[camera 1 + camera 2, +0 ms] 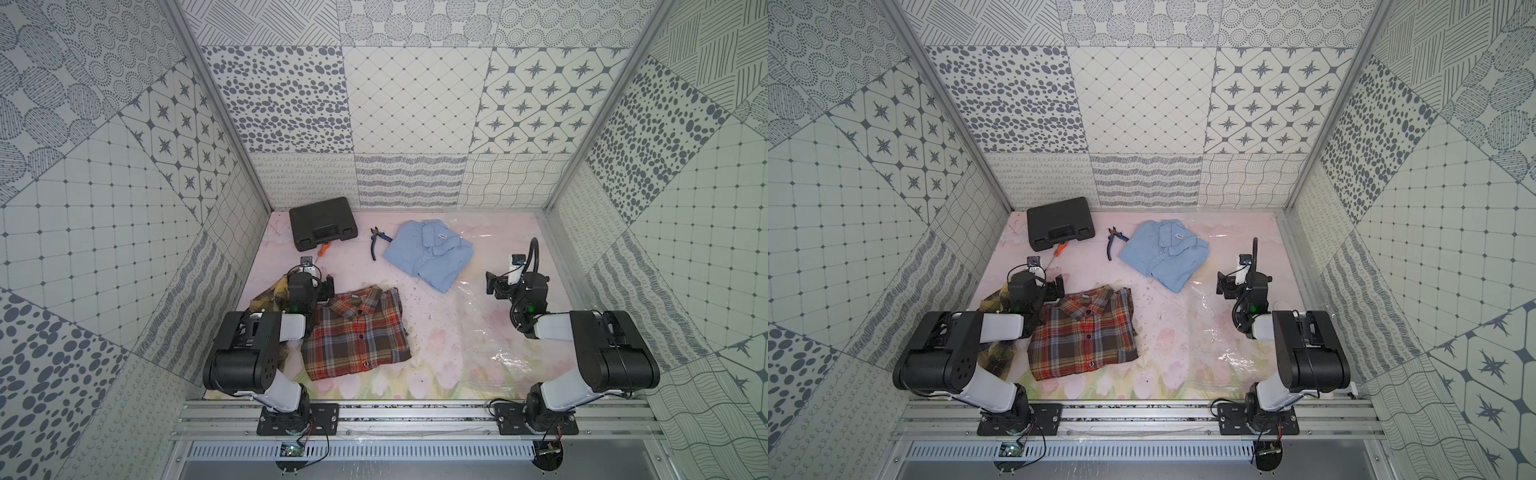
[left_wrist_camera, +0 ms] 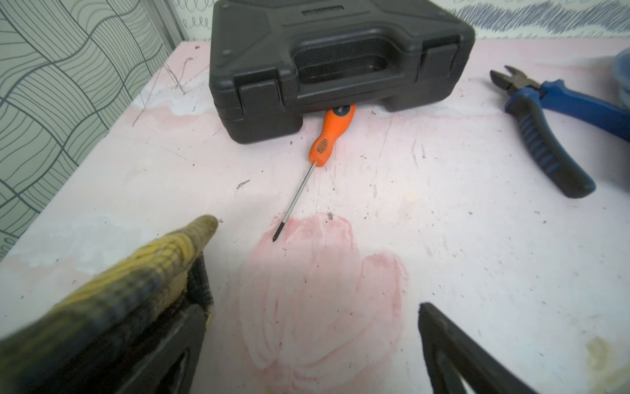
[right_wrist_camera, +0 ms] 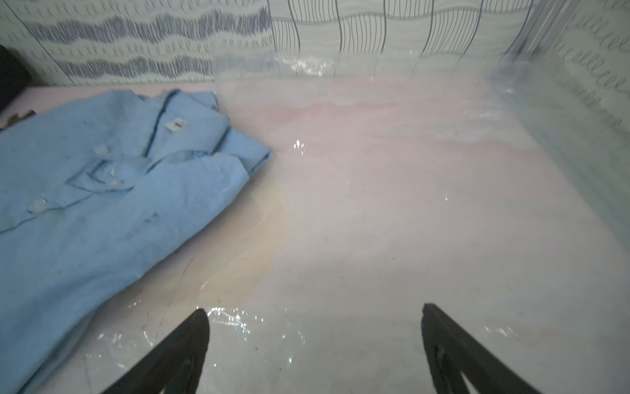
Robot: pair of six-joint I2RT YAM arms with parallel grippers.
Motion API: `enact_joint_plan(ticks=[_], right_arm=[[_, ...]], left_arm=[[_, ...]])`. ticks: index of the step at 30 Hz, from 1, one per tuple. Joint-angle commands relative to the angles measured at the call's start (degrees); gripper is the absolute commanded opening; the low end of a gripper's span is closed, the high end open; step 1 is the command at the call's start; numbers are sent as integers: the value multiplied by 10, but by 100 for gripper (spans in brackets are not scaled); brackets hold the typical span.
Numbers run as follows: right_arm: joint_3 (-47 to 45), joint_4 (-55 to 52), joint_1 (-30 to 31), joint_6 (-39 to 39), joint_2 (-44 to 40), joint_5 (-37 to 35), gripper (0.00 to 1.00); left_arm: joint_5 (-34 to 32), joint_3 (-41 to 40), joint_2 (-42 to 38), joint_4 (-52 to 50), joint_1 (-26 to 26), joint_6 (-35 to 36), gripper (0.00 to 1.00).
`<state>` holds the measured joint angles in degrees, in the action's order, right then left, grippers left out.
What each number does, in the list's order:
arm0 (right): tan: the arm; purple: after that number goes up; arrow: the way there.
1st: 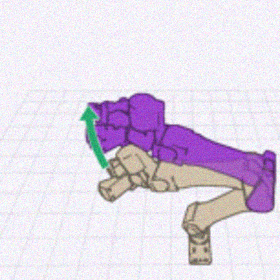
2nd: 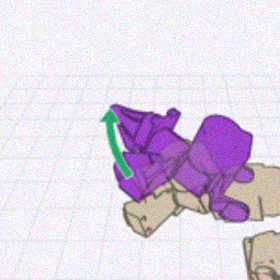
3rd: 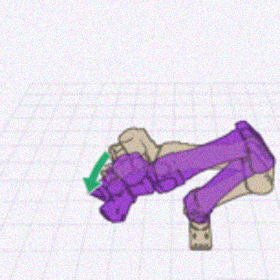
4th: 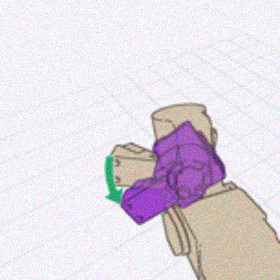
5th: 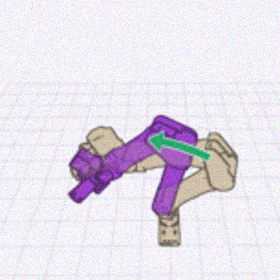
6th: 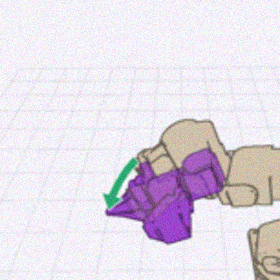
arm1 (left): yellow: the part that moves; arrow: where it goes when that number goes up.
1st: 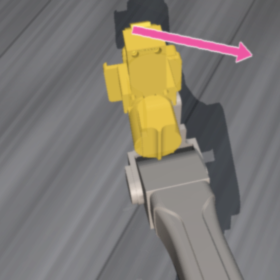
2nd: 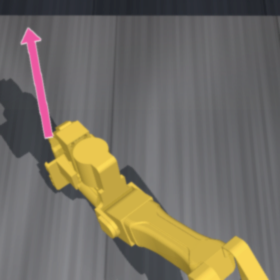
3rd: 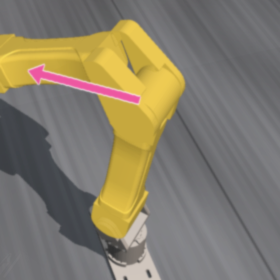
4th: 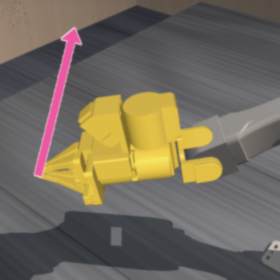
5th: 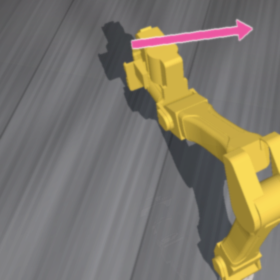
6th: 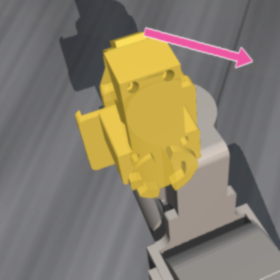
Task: Place the folded shirt into the vacuum bag
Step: Pick up the shirt in the vacuum bag.
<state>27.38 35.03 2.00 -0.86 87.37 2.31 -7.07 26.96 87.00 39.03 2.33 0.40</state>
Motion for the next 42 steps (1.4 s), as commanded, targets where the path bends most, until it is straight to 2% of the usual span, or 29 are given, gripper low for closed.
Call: enact_joint_plan(ticks=[1,4,6,7,9,11,12,14,16,18,22,26,31,37,42], right_arm=[[130,-202,32,4,-56,-70,98],[203,-335,58,-34,-75,-134,98],[241,-415,69,-76,-88,-157,98],[264,-464,67,-112,-94,-137,98],[302,-531,46,-212,-103,-48,98],[297,-522,12,-257,-111,126,98],[284,-497,1,-285,-113,181,98],[280,-492,-6,-329,-104,214,98],[274,-500,-5,-355,-89,225,98],[264,-504,3,-370,-82,210,97],[266,-534,32,-385,-74,156,95],[294,-560,61,-390,-47,119,94],[345,-572,79,-411,15,114,91],[386,-565,87,-434,58,99,87],[422,-609,91,-391,80,62,78]], left_arm=[[-72,79,-73,-188,33,-9,99],[-139,98,-138,-280,74,-41,99],[-147,110,-186,-339,82,-66,99],[-149,119,-212,-369,86,-78,99],[-140,139,-251,-412,89,-100,99],[-120,162,-280,-451,90,-130,99],[-107,176,-290,-474,89,-149,99],[-92,208,-296,-521,88,-209,99],[-108,242,-292,-587,85,-293,99],[-19,260,-285,-588,70,-254,98],[26,307,-268,-613,75,-230,89],[13,339,-240,-638,108,-230,87],[3,376,-188,-642,180,-226,94],[9,420,-109,-639,258,-215,94],[22,446,-53,-627,290,-210,94]])
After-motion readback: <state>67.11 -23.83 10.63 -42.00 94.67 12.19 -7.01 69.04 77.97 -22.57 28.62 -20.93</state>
